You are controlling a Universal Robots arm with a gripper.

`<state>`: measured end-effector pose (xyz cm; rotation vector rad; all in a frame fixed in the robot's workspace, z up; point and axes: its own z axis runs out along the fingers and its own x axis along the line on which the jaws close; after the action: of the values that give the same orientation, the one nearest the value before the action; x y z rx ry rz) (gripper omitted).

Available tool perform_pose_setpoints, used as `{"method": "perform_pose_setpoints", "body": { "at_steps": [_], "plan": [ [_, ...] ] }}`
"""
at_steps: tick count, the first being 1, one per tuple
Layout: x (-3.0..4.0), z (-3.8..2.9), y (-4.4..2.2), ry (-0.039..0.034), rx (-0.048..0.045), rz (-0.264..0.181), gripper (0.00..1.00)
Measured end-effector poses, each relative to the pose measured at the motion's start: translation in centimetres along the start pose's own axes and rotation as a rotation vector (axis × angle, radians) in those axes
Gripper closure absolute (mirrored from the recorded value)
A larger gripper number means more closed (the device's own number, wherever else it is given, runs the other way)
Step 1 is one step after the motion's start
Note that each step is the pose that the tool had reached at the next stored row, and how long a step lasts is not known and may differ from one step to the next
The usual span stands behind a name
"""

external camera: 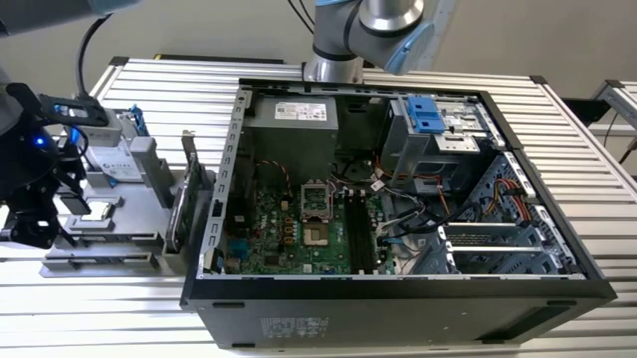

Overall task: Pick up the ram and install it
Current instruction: 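Pick up the ram and move it above insertion slot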

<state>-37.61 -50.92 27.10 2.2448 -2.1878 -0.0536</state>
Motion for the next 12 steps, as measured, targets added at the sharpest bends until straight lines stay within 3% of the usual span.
{"method": "perform_pose_setpoints", "body": {
  "at_steps": [12],
  "plan": [
    [0.04,1.35,-0.03,0.0000,0.0000,-0.004,0.00]
  ]
}}
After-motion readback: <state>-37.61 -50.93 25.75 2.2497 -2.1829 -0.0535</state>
